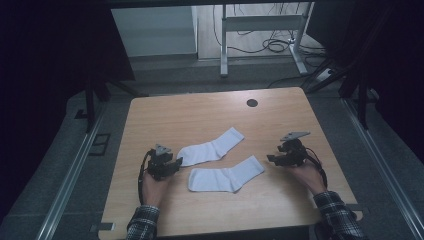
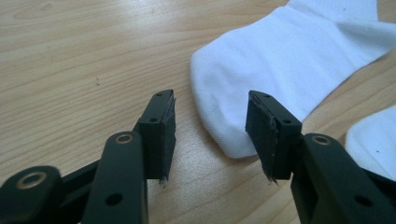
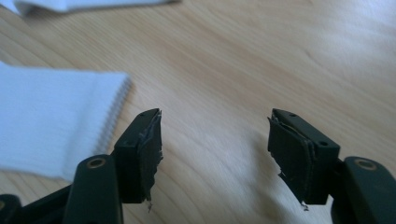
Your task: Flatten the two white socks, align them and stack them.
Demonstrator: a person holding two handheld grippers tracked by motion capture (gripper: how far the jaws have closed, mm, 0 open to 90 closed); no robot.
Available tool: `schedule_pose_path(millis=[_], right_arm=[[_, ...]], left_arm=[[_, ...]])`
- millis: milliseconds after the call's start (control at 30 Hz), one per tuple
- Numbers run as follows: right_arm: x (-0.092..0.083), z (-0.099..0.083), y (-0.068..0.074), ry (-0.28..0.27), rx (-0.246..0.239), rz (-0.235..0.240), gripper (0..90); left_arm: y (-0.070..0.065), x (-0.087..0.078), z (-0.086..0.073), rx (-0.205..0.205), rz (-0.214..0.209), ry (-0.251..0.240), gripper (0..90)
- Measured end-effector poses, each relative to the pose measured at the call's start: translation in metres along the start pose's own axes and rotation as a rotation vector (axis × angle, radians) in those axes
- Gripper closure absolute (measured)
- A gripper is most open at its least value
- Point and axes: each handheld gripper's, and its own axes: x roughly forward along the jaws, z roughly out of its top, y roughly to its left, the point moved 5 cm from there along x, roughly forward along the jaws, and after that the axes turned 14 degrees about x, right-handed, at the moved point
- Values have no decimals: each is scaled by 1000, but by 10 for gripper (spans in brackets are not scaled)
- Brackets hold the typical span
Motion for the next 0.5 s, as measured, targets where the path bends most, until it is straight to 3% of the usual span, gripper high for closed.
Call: schedule_pose_path(millis=[233, 500], right_arm=[[6, 19, 11, -18, 4, 6, 389], [35, 42, 30, -16, -31, -1, 468]], left_arm=[[2, -2, 0, 3, 1, -2, 542], [4, -3, 0, -2, -6, -1, 569]])
